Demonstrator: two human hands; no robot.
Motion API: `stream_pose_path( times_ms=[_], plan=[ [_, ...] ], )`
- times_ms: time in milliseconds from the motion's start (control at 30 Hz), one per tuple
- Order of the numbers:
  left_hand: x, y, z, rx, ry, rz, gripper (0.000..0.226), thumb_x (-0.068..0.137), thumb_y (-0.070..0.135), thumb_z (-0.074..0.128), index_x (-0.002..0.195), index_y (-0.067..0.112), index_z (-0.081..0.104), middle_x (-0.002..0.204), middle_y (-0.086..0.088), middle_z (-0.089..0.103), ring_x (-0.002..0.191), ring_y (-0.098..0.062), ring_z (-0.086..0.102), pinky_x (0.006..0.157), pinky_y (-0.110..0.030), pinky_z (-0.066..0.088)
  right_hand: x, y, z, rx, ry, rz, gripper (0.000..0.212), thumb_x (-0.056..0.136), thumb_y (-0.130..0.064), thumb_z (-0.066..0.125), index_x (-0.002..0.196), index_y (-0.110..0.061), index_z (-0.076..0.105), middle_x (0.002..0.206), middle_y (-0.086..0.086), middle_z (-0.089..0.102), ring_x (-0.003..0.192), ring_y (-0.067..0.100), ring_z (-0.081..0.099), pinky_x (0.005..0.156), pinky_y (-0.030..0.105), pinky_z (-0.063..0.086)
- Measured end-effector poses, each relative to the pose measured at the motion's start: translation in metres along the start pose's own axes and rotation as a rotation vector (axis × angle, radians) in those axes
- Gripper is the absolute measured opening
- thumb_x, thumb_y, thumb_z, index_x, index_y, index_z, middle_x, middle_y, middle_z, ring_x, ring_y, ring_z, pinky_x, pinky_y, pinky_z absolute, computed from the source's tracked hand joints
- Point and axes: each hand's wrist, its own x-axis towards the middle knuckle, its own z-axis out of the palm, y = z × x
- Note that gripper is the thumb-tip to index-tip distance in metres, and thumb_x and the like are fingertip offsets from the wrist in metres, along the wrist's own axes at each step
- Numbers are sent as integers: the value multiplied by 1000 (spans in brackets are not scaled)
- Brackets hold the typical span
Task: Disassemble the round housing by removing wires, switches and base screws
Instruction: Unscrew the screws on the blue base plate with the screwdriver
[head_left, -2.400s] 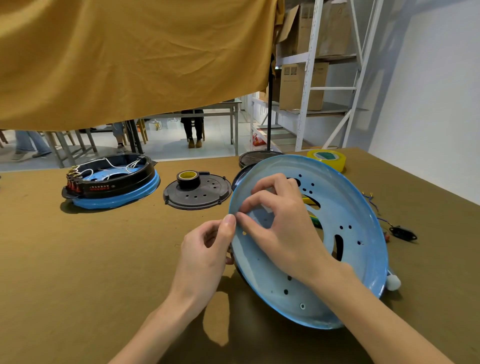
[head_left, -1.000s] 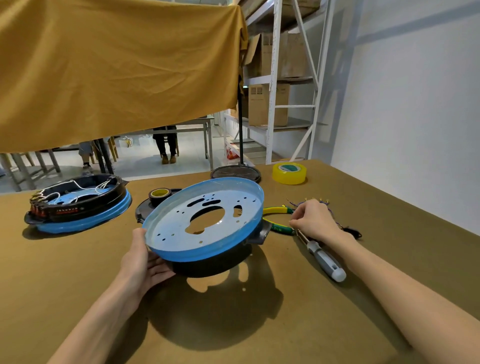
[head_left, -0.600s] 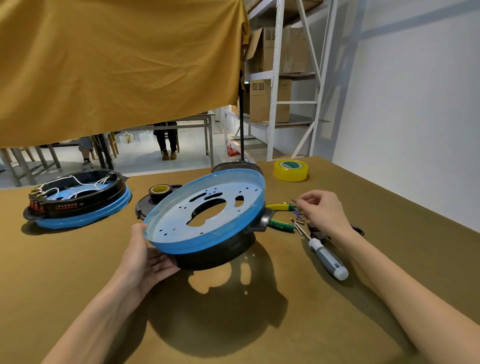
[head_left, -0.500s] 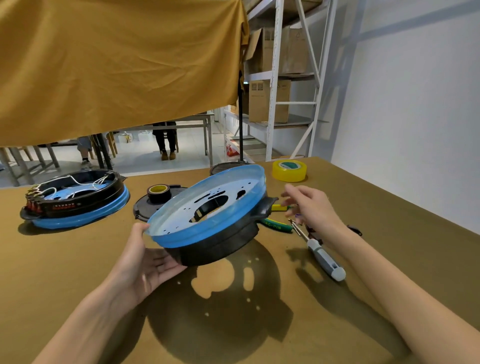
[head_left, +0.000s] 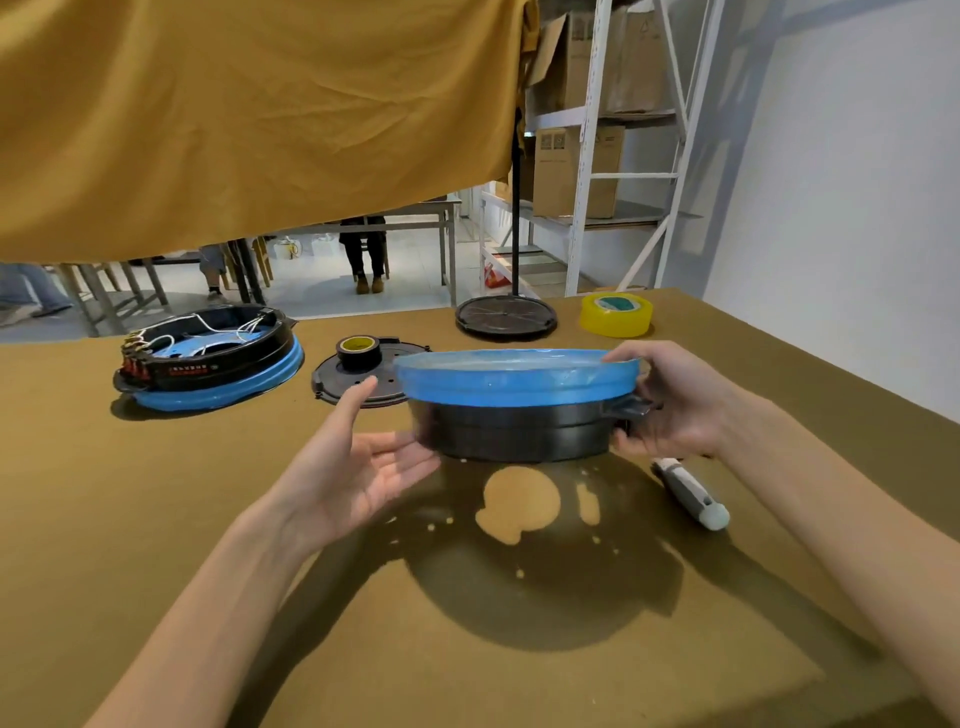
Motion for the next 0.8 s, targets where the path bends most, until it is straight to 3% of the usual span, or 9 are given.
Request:
stream_pose_path(
  times_ms=[100, 233, 333, 433, 500, 667, 800],
  plan=[
    [1, -3, -1, -59, -60, 28, 56, 91, 33, 66, 130, -4, 51, 120, -30, 70, 109, -38, 72, 74, -37, 63, 4, 1, -7, 62, -11, 23, 35, 75, -29, 72, 105, -17, 60, 77, 11, 70, 57, 23, 67, 48, 31, 52],
    [9, -14, 0, -84, 45, 63, 46, 83, 7, 64, 128, 1, 54, 111, -27, 74, 102, -36, 75, 69, -37, 64, 10, 11, -11, 120, -31, 58, 34, 72, -27, 72, 101, -15, 61, 82, 8, 69, 61, 21, 64, 50, 29, 52],
    [14, -23, 2, 2, 110, 70, 29, 94, 3, 61, 122, -2, 61, 106, -22, 77, 96, -29, 77, 66, -32, 64, 13, 16, -14, 143, -37, 56, 29, 73, -25, 66, 100, -17, 59, 90, 7, 67, 70, 20, 61, 52, 27, 51],
    [17, -26, 2, 116, 115, 88, 22, 95, 6, 65, 116, 1, 69, 106, -18, 78, 95, -24, 78, 67, -28, 63, 12, 18, -15, 141, -18, 47, 16, 77, -26, 58, 88, -15, 57, 74, 9, 65, 57, 22, 60, 46, 26, 46],
    [16, -29, 1, 275, 91, 138, 22, 92, 10, 69, 114, 4, 71, 103, -14, 79, 94, -22, 78, 68, -27, 63, 11, 17, -18, 173, 2, 15, 17, 79, -28, 57, 92, -18, 56, 73, 7, 61, 56, 20, 58, 45, 26, 45],
    [23, -53, 17, 930, 66, 404, 11, 93, 20, 73, 103, 22, 78, 88, 3, 79, 82, -9, 74, 64, -21, 60, 5, -4, -30, 299, -72, -141, 31, 87, -33, 51, 116, -26, 60, 106, -1, 59, 76, 18, 56, 43, 24, 45],
    [57, -68, 59, 1154, 41, 577, 11, 94, 25, 73, 103, 27, 77, 91, 10, 71, 75, -5, 67, 58, -15, 50, -4, -9, -40, 421, -75, -199, 33, 85, -32, 50, 113, -18, 62, 101, 5, 60, 77, 19, 54, 44, 23, 46]
  ],
)
